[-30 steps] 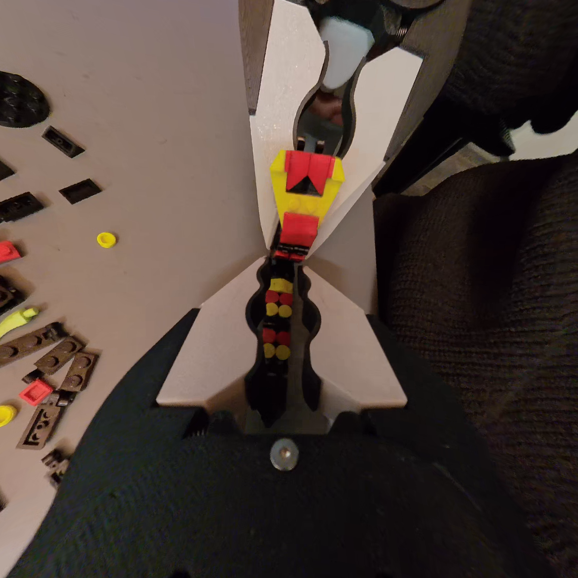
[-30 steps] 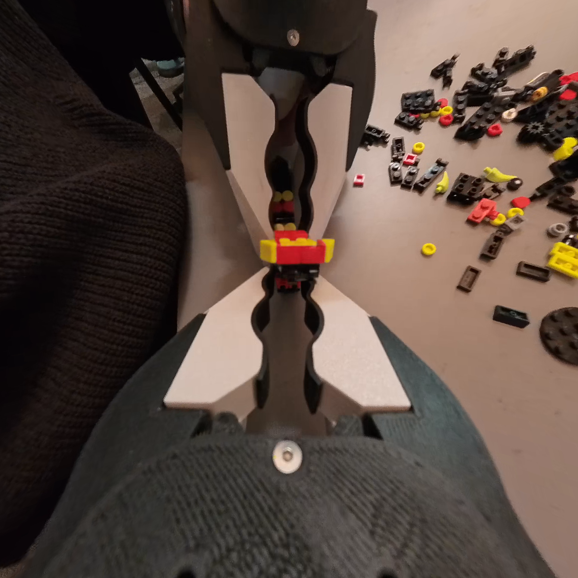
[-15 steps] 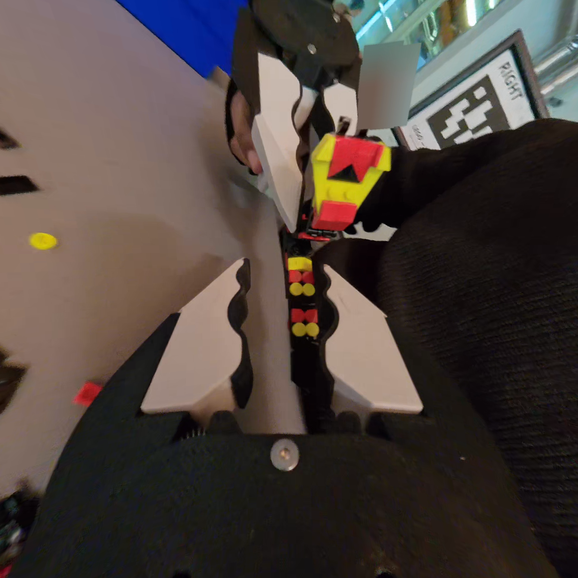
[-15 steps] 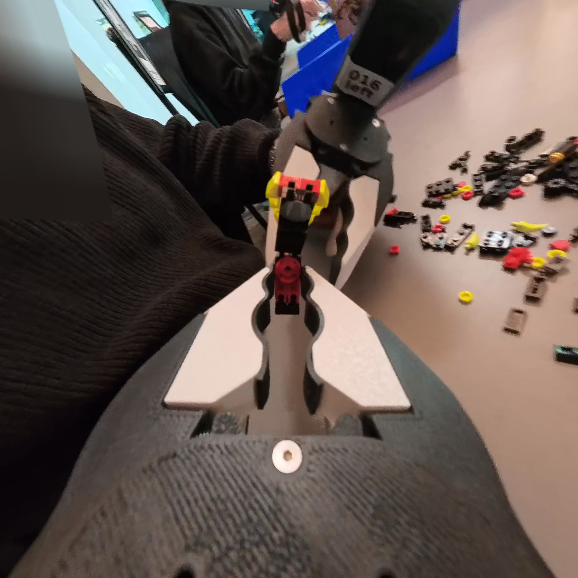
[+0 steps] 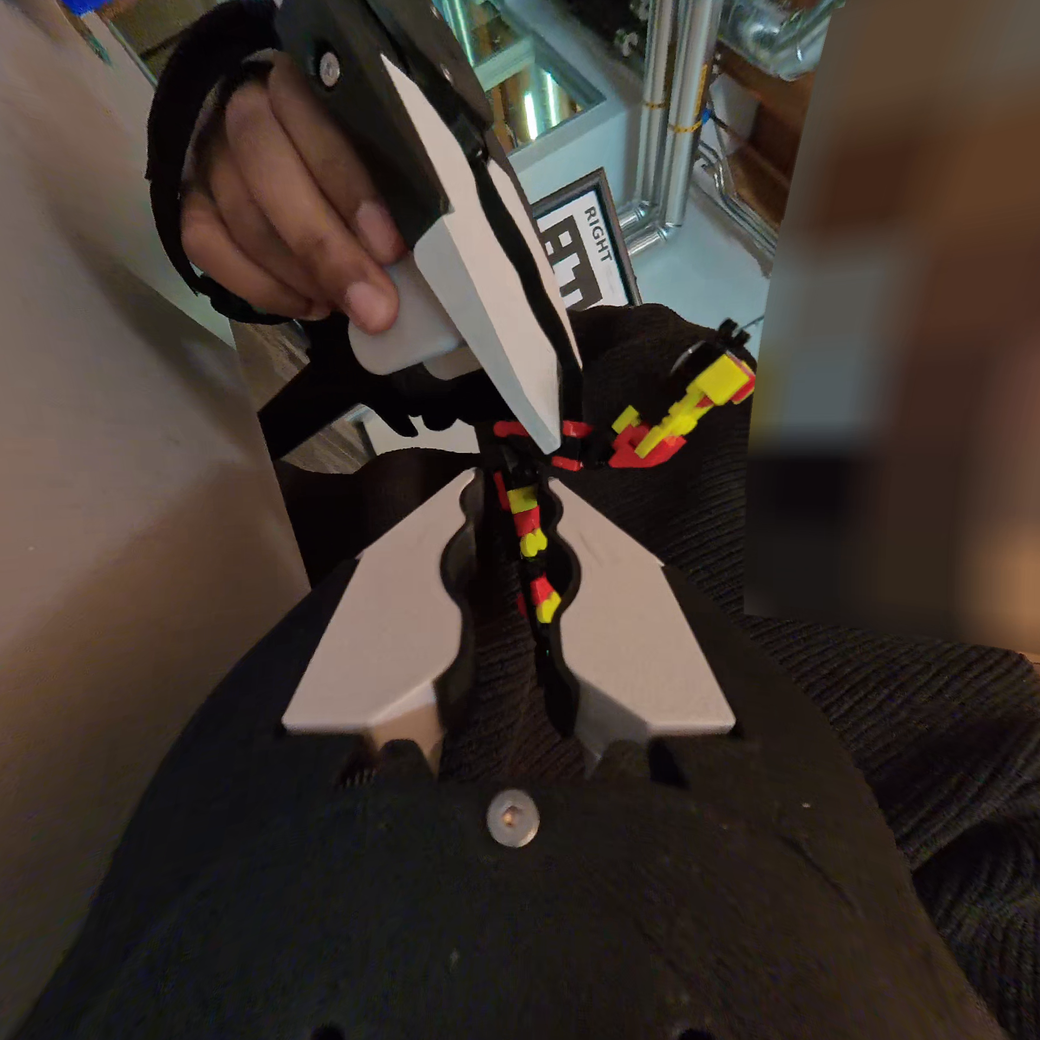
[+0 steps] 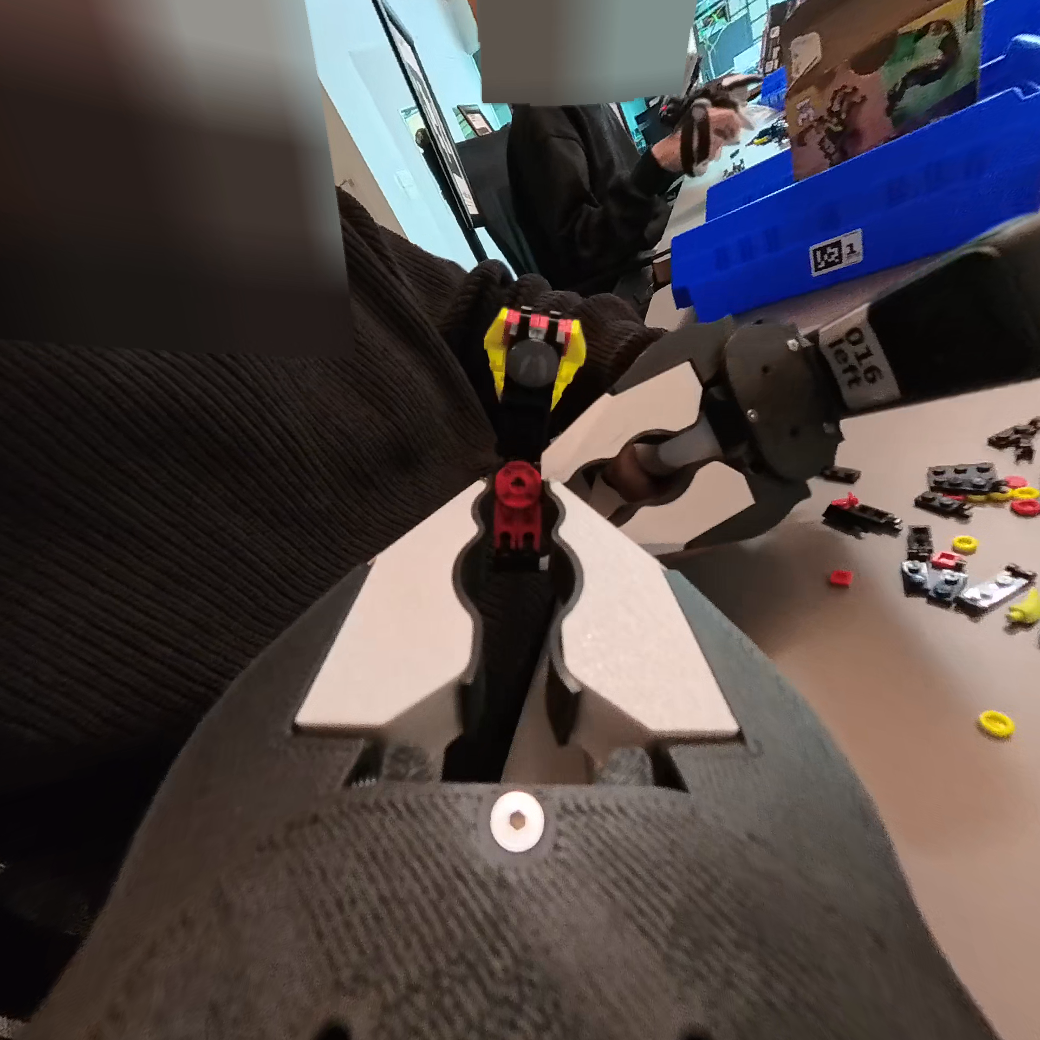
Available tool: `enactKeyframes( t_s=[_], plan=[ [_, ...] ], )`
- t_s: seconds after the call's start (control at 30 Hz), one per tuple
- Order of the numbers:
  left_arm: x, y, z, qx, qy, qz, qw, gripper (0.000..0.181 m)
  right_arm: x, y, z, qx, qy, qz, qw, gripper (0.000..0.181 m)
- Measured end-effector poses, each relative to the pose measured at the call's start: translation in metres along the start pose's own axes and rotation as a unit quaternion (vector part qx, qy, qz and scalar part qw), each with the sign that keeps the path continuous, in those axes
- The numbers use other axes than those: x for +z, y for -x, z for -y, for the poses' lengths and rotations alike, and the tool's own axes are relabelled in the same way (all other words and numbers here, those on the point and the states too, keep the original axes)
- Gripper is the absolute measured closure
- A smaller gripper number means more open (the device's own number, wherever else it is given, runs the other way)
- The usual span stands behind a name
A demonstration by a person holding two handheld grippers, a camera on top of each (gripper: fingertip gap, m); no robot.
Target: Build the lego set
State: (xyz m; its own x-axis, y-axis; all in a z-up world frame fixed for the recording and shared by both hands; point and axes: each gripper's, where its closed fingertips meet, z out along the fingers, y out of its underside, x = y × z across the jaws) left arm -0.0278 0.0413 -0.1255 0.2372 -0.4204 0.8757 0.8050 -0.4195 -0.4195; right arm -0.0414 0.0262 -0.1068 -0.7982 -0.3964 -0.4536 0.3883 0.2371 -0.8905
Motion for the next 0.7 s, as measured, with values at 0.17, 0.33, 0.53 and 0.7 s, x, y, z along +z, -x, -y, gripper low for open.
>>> enactKeyframes(
  t_s=[0.17, 0.33, 0.53, 0.7],
  plan=[
    [0.002, 0.002, 0.005, -0.006, -0.015, -0.001, 1.000, 0.167, -0.001, -0.001, 0.002, -0.015, -0.003, -0.008, 1.000, 0.167],
    [-0.005, 0.003, 0.021, -0.010, -0.064, -0.001, 0.998, 0.168, -0.010, -0.011, 0.012, -0.049, -0.028, -0.054, 0.997, 0.167],
    [-0.018, 0.005, 0.042, -0.007, -0.136, 0.009, 0.991, 0.169, -0.020, -0.027, 0.027, -0.148, -0.035, -0.172, 0.973, 0.151],
    [-0.033, 0.005, 0.058, -0.015, -0.200, 0.006, 0.980, 0.169, -0.037, -0.039, 0.041, -0.321, 0.038, -0.355, 0.877, 0.147]
  ],
)
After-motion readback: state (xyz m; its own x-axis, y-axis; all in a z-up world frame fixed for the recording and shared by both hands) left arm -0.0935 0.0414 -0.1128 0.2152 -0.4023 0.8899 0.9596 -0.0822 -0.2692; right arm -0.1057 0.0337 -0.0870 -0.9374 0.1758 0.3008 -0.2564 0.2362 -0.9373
